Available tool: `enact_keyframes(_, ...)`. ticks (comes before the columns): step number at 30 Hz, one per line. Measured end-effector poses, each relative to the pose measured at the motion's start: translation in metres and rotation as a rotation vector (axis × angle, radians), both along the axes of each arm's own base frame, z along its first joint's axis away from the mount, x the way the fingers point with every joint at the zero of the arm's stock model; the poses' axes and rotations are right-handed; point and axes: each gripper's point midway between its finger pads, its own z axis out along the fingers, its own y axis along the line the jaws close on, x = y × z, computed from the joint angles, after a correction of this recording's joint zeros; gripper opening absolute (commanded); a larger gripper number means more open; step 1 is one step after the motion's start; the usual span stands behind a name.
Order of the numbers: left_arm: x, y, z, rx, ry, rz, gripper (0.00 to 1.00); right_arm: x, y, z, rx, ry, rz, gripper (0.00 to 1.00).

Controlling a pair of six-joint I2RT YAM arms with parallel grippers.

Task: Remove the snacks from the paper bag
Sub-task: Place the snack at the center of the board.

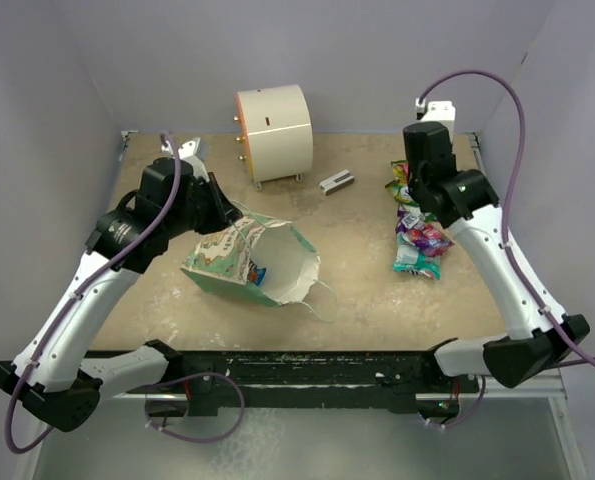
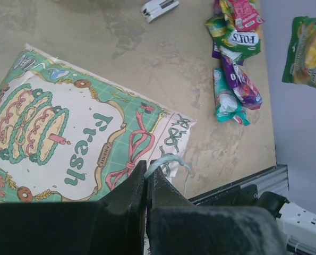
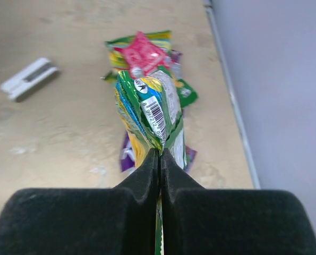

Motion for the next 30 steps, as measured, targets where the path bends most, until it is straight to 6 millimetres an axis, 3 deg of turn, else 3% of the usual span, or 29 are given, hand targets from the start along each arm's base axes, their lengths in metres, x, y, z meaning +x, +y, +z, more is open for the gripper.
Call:
enact_keyframes(6,-0.007,-0.012,0.022,-0.049,-0.086,-0.106,0.00,0.010,-0.065,-0.034,-0.113,0.126,-0.142,0.00)
enact_keyframes(9,-0.010,-0.019,0.031,-0.072,-0.117,-0.154,0.00,0.009,-0.074,-0.056,-0.181,0.201,-0.152,0.00)
enact_keyframes(16,-0.018,-0.027,0.040,-0.109,-0.152,-0.223,0.00,0.020,-0.074,-0.117,-0.273,0.369,-0.125,0.00)
enact_keyframes(23,-0.029,-0.024,0.045,-0.128,-0.171,-0.239,0.00,0.034,-0.061,-0.173,-0.249,0.529,-0.115,0.00)
enact_keyframes(30,-0.031,-0.022,0.048,-0.130,-0.184,-0.233,0.00,0.035,-0.049,-0.196,-0.186,0.589,-0.097,0.00)
